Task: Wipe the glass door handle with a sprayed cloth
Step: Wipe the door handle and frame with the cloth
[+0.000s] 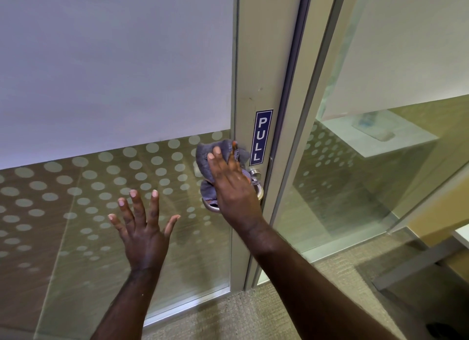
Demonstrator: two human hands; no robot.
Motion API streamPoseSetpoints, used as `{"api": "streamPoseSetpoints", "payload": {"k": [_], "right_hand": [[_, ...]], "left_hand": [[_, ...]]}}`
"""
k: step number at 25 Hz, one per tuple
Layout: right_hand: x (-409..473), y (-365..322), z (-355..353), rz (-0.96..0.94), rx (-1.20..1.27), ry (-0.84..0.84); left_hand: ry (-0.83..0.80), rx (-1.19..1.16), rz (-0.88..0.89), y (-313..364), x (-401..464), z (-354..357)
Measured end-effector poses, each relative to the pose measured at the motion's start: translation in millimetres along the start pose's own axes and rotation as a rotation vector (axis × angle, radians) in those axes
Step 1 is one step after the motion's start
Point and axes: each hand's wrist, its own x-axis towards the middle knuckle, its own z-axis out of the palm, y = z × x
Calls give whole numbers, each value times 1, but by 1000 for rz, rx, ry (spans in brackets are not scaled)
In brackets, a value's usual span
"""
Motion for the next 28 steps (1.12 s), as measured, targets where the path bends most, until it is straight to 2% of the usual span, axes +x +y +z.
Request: {"api": "streamPoseSetpoints", "payload": {"k": [3, 9, 15, 20, 26, 28], "right_hand": [[-13, 23, -4, -43, -31, 23], [-14, 24, 1, 196, 25, 252], [38, 20, -13, 154, 156, 434], [45, 36, -20, 62, 113, 386], [-22, 40, -5, 79, -18, 135], [-28, 41, -2, 94, -33, 102]], "left_hand": [[-1, -1, -4, 0, 1, -1], [3, 8, 0, 4, 3, -6], [-27, -7, -12, 3, 2, -6], [-19, 15, -2, 2, 2, -4], [-3, 19, -3, 2, 1, -2], [-6, 19, -8, 2, 1, -3]]}}
